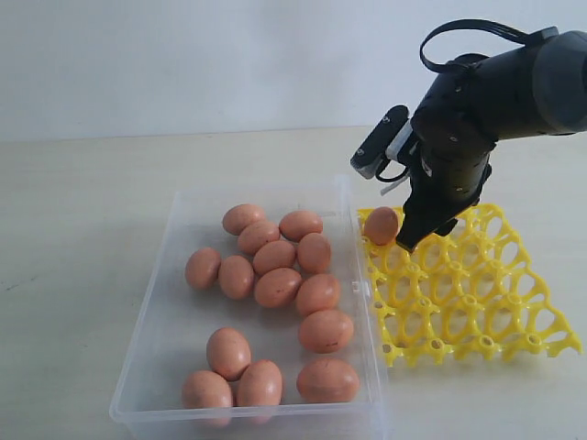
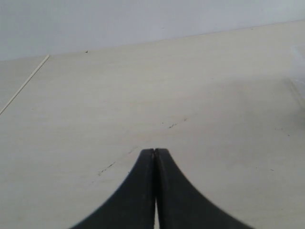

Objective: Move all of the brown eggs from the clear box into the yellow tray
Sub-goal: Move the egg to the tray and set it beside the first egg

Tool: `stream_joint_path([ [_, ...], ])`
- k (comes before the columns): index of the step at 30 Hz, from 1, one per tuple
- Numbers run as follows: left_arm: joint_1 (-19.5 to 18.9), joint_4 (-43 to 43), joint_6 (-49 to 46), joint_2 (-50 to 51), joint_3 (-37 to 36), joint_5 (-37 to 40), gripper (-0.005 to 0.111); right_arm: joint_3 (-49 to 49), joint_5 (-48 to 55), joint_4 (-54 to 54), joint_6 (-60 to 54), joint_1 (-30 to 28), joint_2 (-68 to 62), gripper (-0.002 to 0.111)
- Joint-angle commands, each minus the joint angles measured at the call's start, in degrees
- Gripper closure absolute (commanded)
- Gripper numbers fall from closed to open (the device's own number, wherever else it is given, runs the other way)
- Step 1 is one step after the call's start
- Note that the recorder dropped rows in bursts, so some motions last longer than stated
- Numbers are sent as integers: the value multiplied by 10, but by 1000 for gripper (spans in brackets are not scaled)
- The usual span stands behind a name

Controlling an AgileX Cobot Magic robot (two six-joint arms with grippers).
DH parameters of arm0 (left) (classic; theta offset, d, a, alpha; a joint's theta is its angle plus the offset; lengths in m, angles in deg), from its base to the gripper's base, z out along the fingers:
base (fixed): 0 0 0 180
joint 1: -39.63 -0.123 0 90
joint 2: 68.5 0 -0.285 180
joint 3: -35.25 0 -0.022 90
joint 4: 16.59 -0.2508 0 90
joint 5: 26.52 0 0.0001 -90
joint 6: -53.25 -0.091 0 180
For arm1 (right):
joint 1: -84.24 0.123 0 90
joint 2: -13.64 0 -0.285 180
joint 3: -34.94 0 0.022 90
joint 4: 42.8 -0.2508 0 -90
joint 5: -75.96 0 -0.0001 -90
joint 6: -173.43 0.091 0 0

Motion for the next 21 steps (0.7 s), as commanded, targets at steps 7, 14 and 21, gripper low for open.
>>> stream_joint_path([
  [7, 3, 0, 2, 0, 2, -5, 107, 1, -4, -1, 10, 0, 1, 108],
  [14, 3, 0, 2, 0, 2, -5, 107, 1, 8, -10, 10, 2, 1, 102],
  [21, 3, 0, 2, 0, 2, -5, 107, 1, 12, -20, 10, 2, 1, 68],
])
